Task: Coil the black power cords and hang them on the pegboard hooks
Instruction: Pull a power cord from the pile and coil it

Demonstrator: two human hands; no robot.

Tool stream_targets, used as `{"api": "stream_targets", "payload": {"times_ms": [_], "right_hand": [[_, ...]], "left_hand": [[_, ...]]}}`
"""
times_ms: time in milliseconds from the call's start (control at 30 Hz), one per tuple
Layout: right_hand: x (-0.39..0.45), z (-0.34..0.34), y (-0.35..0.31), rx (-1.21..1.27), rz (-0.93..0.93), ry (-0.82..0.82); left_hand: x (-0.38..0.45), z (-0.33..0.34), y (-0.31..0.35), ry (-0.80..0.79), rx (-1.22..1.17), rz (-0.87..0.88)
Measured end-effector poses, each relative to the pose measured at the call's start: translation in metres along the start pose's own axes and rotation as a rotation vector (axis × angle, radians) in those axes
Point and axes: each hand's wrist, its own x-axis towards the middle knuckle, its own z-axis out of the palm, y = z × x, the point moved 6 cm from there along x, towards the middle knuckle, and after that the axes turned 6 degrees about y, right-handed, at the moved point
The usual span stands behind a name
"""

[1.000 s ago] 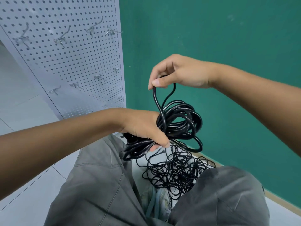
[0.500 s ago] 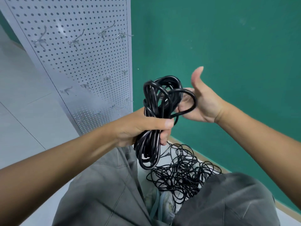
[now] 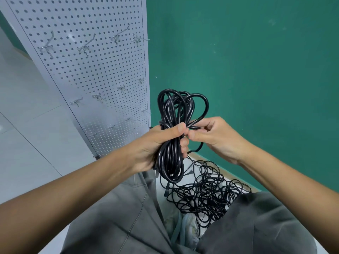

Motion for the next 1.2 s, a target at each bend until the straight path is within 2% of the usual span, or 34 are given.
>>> {"api": "stream_targets", "payload": {"times_ms": [100, 200, 367, 467, 600, 733, 833, 967, 1033, 1200], "right_hand": [[-0.006, -0.004, 0.005, 0.045, 0.008, 0.038], [-0.009, -0.007, 0.003, -0.02, -0.018, 0.084], [-0.015, -0.003, -0.003, -0.121, -0.083, 0.236], [-0.02, -0.001, -0.008, -0.162, -0.123, 0.338], [-0.025, 0.005, -0.015, -0.267, -0.122, 0.298], [-0.029, 0.001, -0.016, -0.539, -0.075, 0.192], [-0.034, -0.01, -0.024, -0.678, -0.033, 0.194], [-0.038, -0.018, -0.047, -0.963, -0.066, 0.132], [-0.038, -0.028, -0.064, -1.014, -0.078, 0.14], [-0.027, -0.015, -0.104, -1.19, -0.251, 0.046]], "left_hand": [[-0.001, -0.002, -0.003, 0.008, 0.051, -0.045], [-0.002, -0.001, -0.007, 0.011, 0.162, -0.017], [0.003, 0.002, -0.016, 0.13, 0.081, 0.011], [0.008, -0.001, -0.015, 0.256, 0.046, 0.036], [0.01, -0.005, -0.013, 0.374, 0.052, 0.013], [0.009, -0.014, -0.012, 0.457, 0.138, -0.049], [0.012, -0.031, -0.009, 0.537, 0.215, -0.069], [0.019, -0.042, 0.001, 0.534, 0.442, 0.029], [0.023, -0.052, 0.007, 0.537, 0.591, 0.042], [0.042, -0.04, 0.019, 0.469, 1.099, 0.024]]}}
